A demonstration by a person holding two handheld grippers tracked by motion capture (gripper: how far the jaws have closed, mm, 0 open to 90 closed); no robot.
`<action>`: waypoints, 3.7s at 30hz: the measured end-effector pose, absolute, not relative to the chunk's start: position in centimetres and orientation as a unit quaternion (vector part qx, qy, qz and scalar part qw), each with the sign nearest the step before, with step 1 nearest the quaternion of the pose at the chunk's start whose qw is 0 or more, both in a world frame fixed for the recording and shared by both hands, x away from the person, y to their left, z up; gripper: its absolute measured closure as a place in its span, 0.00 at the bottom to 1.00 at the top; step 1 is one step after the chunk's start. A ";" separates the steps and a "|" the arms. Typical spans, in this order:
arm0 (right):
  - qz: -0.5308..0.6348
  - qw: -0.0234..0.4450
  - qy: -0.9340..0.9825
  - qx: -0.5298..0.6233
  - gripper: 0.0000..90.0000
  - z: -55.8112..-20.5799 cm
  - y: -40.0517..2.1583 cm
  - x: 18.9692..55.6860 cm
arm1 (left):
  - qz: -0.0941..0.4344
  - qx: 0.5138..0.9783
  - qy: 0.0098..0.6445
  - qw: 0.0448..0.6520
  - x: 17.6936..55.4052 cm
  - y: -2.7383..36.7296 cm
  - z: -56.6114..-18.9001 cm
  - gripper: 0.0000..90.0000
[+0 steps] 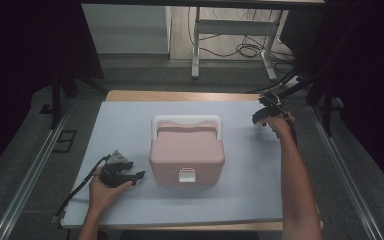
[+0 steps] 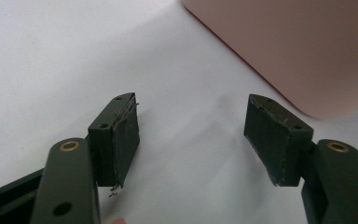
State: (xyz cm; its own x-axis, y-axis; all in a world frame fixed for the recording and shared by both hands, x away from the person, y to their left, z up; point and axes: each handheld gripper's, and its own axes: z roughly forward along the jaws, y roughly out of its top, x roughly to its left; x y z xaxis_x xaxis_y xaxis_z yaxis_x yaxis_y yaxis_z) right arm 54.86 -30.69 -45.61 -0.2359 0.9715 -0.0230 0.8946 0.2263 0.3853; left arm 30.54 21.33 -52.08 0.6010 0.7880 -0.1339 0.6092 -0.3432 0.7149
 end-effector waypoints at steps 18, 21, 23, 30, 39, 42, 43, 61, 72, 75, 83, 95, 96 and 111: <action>0.152 0.133 0.762 0.616 0.66 -46.1 -30.6 55.5 | 0.118 0.810 0.432 0.378 30.5 21.3 -52.1 0.39; 0.151 0.131 0.765 0.611 0.67 -46.1 -30.6 55.4 | 0.118 0.810 0.432 0.378 30.5 21.3 -52.1 0.40; 0.153 0.130 0.769 0.607 0.67 -46.0 -30.5 55.3 | 0.118 0.810 0.432 0.378 30.5 21.3 -52.1 0.40; 0.154 0.131 0.780 0.593 0.67 -45.6 -30.3 55.0 | 0.118 0.810 0.433 0.378 30.5 21.3 -52.1 0.40; 0.160 0.132 0.794 0.571 0.67 -44.6 -29.8 53.9 | 0.117 0.809 0.433 0.379 30.6 21.3 -52.1 0.40; 0.162 0.131 0.800 0.563 0.67 -44.3 -29.6 53.3 | 0.117 0.808 0.434 0.381 30.6 21.3 -52.1 0.40; 0.162 0.134 0.803 0.559 0.67 -44.1 -29.5 52.8 | 0.116 0.809 0.434 0.380 30.6 21.3 -52.1 0.40; 0.183 0.118 0.842 0.493 0.67 -41.6 -28.3 47.3 | 0.114 0.807 0.436 0.382 30.7 21.4 -52.1 0.40; 0.185 0.111 0.862 0.459 0.67 -42.4 -28.2 43.0 | 0.116 0.803 0.438 0.387 30.5 21.5 -51.9 0.40; 0.196 0.107 0.865 0.449 0.67 -42.6 -28.2 41.8 | 0.116 0.804 0.438 0.385 30.6 21.5 -51.9 0.40; 0.207 0.092 0.879 0.420 0.67 -43.6 -28.0 39.1 | 0.118 0.805 0.438 0.383 30.5 21.5 -51.9 0.40; 0.181 0.074 0.896 0.399 0.66 -45.9 -26.9 38.4 | 0.117 0.805 0.439 0.382 30.5 21.4 -51.9 0.40; 0.183 0.078 0.896 0.398 0.66 -45.9 -26.9 38.3 | 0.117 0.805 0.438 0.382 30.5 21.4 -51.9 0.40; 0.218 0.105 0.880 0.409 0.52 -45.2 -27.5 37.6 | 0.118 0.803 0.437 0.387 30.4 21.5 -51.8 0.40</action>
State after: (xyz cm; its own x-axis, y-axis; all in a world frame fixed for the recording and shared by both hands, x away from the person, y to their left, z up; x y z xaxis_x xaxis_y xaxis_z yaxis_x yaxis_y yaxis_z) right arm 37.58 -27.46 -45.20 -0.6429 0.7659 -0.0060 0.6743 0.5697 0.4698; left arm 30.43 21.53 -51.76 0.5893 0.7941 -0.1489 0.6109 -0.3174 0.7253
